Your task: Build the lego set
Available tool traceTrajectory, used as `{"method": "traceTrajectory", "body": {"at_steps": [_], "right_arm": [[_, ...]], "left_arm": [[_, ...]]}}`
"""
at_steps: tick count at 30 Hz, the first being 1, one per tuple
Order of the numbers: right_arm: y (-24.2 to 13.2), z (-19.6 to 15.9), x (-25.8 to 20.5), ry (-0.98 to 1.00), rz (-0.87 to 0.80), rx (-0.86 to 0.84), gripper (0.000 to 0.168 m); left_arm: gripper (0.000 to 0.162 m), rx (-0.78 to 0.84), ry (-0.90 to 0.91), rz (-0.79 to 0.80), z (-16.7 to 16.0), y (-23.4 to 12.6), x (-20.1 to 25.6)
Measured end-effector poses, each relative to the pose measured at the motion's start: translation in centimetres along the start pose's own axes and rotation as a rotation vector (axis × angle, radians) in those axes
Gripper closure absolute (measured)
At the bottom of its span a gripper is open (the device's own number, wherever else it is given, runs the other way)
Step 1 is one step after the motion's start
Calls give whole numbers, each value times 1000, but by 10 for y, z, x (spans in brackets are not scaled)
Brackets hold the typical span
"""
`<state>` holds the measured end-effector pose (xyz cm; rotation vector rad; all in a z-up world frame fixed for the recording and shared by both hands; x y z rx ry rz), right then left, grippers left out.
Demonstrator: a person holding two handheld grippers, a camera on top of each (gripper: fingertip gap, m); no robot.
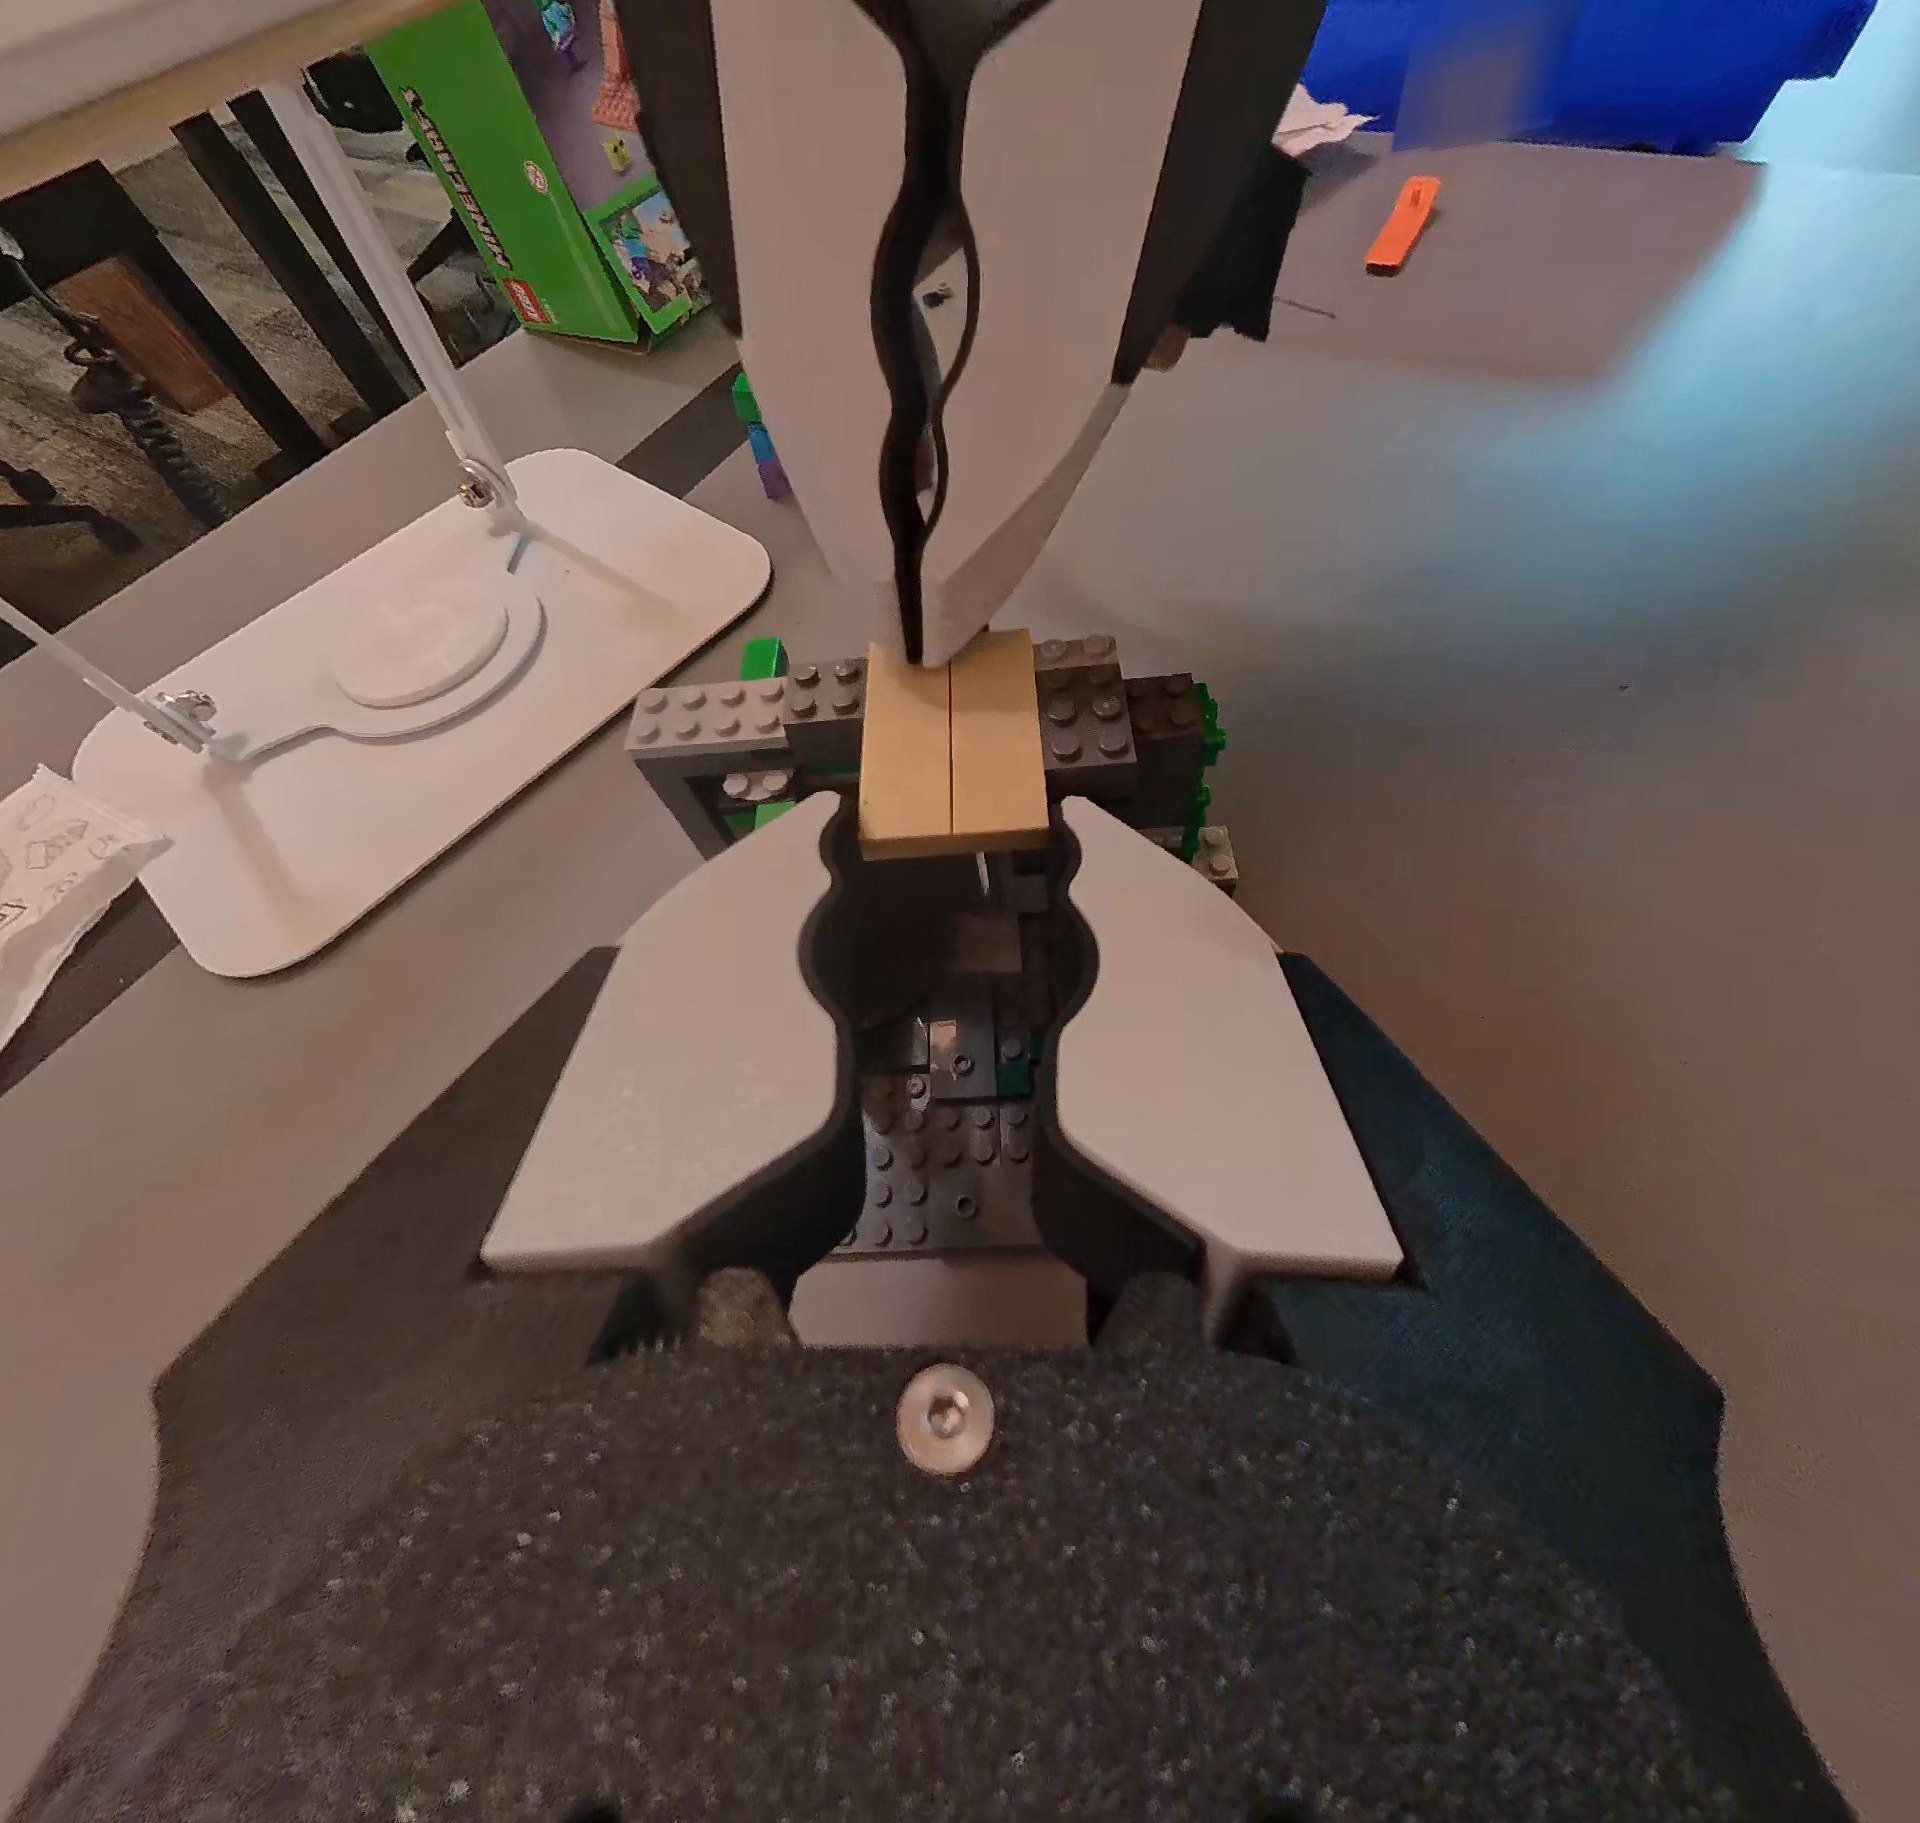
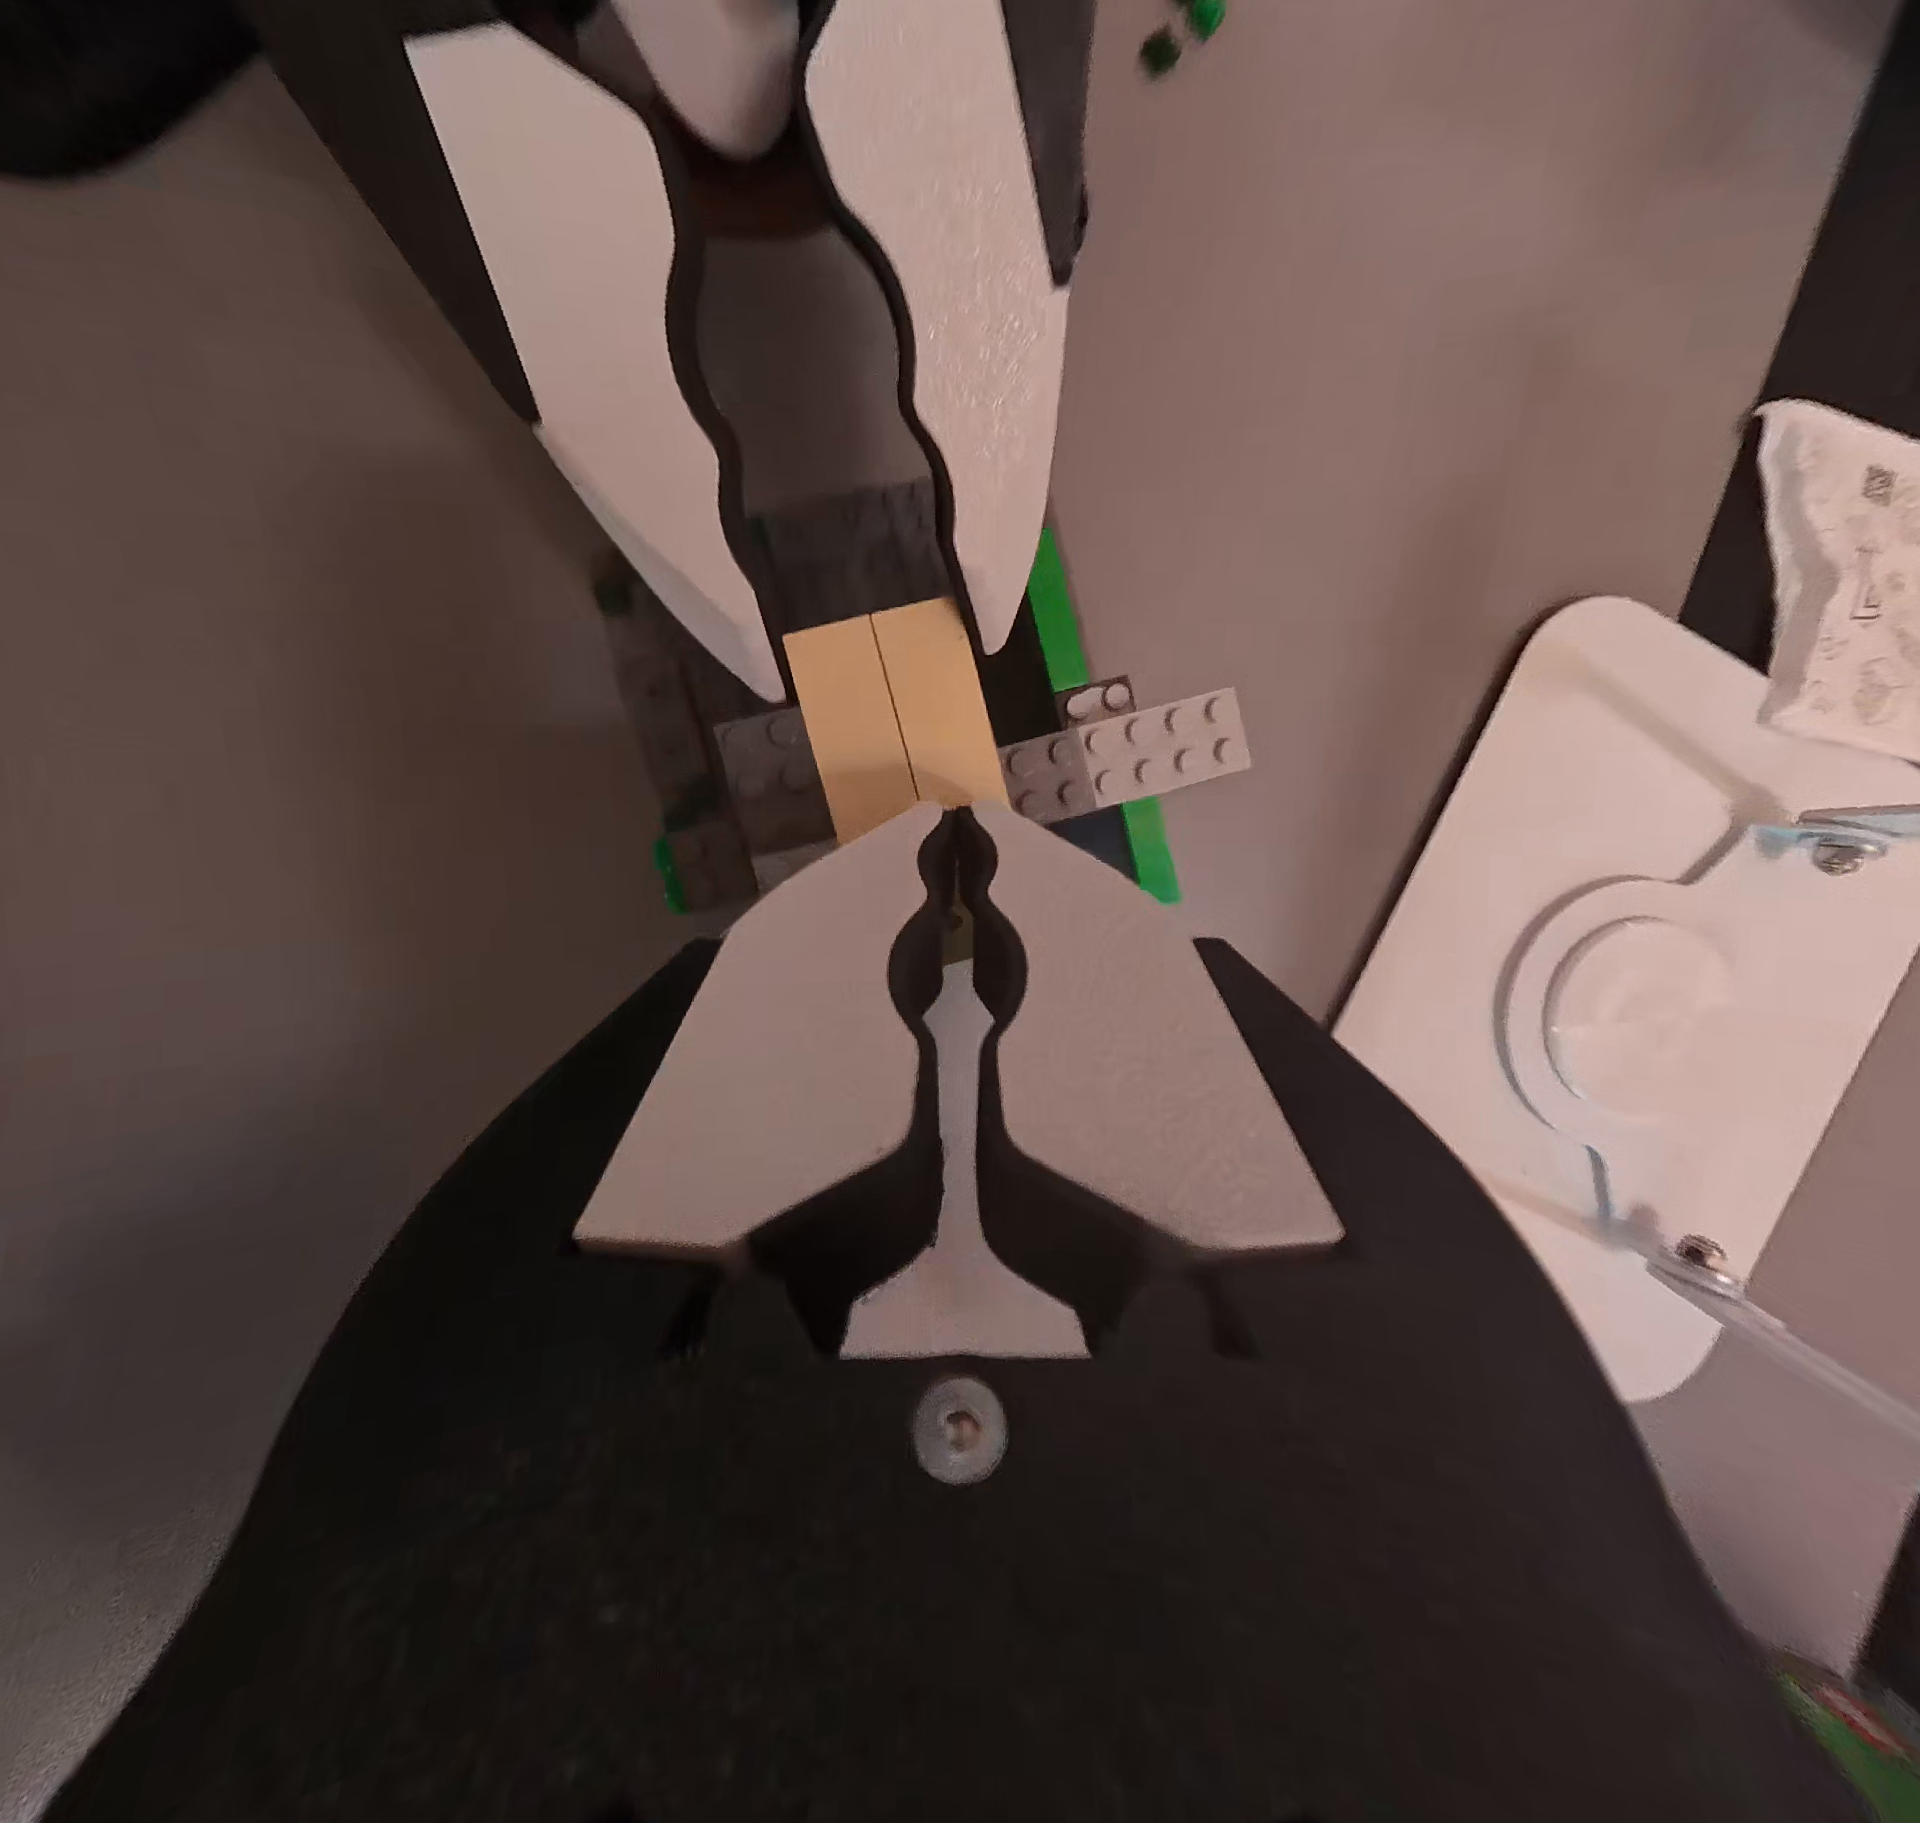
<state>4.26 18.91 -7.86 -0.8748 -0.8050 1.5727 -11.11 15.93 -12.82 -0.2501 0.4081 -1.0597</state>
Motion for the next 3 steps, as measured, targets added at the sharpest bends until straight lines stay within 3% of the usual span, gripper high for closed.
{"method": "traceTrajectory", "body": {"at_steps": [1, 3], "right_arm": [[1, 2, 0, -5, 5, -21, 168], [2, 7, -1, -13, 15, -69, 168]], "left_arm": [[128, -3, 2, -1, -1, 0, 0], [128, 2, 0, -4, -1, 0, 0]]}}
Point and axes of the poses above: each gripper's, where its closed fingertips meet, y out along the fingers, z out of its top, x = y × z across the jaws, the point moved 10 cm from there along -y, back along the fingers, and after that the axes turned 14 degrees about z, right-handed, at the moved point
